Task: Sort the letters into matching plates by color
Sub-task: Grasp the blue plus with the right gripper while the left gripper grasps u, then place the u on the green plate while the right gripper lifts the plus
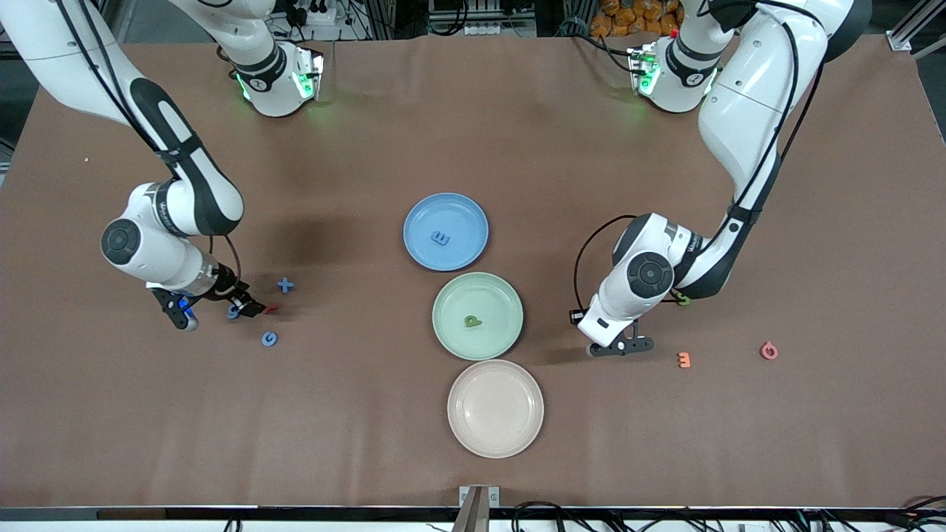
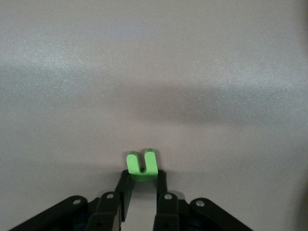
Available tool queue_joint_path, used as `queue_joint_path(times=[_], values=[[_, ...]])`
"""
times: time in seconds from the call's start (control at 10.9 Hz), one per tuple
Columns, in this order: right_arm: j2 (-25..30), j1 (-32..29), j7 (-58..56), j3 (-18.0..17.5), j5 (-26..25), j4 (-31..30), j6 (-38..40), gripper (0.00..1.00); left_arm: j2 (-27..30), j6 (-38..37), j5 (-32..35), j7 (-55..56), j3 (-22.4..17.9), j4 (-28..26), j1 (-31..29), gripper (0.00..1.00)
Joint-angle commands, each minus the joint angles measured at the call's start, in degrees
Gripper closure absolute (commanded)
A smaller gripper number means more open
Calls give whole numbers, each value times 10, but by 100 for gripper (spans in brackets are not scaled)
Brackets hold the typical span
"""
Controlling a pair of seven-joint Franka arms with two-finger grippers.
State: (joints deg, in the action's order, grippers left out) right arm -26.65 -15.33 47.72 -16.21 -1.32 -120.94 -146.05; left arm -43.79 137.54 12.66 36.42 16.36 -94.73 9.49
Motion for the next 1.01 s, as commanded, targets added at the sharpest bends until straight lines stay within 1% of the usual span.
queue_joint_path(times=[0.0, 0.18, 0.37, 0.46, 0.64, 0.74, 0.83, 0.92], values=[[11, 30, 41, 1, 1, -17, -6, 31, -3, -4, -17, 8, -2, 6, 5, 100], [13, 36, 41, -3, -2, -38, -33, 31, 3, -4, -25, 18, -1, 16, 5, 100], [17, 39, 36, -3, -10, -58, -55, 31, 5, -4, -22, 73, 4, 36, 7, 100], [17, 39, 36, -3, -17, -65, -63, 32, 5, -3, -22, 94, 6, 36, 12, 100], [28, 42, 38, -3, -17, -80, -63, 33, 6, 0, -22, 155, 20, 58, 27, 100], [32, 42, 37, -3, -18, -86, -63, 34, 2, 1, -22, 193, 20, 73, 51, 100], [32, 42, 38, -3, -18, -87, -63, 40, -1, 5, -22, 223, 20, 83, 68, 100], [32, 43, 38, -3, -18, -87, -63, 51, 0, 22, -22, 256, 20, 86, 82, 100]])
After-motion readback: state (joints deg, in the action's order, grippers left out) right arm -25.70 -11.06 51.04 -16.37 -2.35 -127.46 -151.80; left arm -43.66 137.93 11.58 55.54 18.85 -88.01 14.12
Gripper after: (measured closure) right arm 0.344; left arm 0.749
